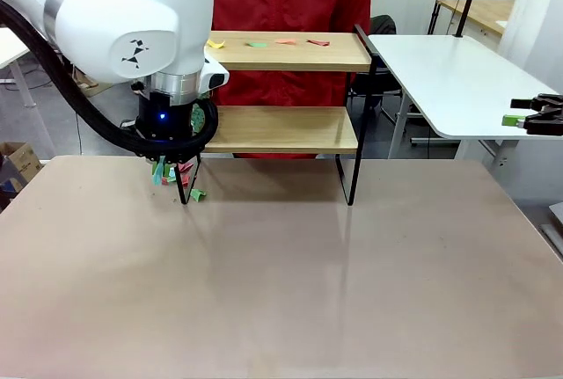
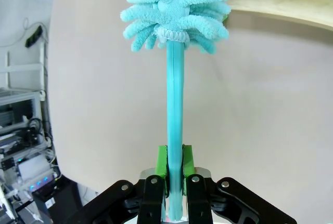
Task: Clean the shelf.
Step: Clean the specific section of the Shelf indicated by the human with the Duster.
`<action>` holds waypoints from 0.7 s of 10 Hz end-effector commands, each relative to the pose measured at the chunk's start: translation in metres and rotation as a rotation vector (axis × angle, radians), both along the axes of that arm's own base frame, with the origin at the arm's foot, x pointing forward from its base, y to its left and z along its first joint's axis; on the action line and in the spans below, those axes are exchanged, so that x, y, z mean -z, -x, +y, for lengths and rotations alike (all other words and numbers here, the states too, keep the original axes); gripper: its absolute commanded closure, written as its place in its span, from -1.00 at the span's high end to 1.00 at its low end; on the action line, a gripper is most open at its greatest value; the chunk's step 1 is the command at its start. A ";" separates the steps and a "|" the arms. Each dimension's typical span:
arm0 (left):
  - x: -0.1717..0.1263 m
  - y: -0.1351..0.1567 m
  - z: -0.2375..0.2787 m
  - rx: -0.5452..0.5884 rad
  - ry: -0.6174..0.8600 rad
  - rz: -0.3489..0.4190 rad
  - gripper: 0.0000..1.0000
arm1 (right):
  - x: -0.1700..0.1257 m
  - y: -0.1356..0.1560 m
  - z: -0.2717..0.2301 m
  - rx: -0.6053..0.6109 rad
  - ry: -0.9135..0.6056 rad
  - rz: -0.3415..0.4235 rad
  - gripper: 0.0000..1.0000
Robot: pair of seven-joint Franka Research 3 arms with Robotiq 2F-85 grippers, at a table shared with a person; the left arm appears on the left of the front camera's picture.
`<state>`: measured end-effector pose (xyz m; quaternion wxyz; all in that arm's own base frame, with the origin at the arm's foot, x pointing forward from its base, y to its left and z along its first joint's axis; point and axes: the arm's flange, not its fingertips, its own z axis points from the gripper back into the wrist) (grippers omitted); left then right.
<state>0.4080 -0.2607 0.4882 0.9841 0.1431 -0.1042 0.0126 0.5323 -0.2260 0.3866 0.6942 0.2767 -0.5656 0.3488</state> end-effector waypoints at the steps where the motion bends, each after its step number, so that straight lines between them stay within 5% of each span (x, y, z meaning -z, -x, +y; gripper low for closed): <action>1: -0.003 0.006 0.013 -0.069 -0.046 -0.013 -0.74 | -0.008 0.000 0.005 0.015 0.005 0.012 1.00; 2: -0.005 0.007 0.010 -0.049 0.046 -0.017 -0.74 | -0.008 0.000 0.005 0.015 0.005 0.012 1.00; 6: 0.000 0.000 -0.006 0.008 0.017 -0.005 -0.74 | -0.008 0.000 0.005 0.015 0.005 0.012 1.00; 7: -0.014 0.008 -0.005 0.111 0.149 -0.060 -0.74 | -0.008 0.000 0.005 0.015 0.005 0.012 1.00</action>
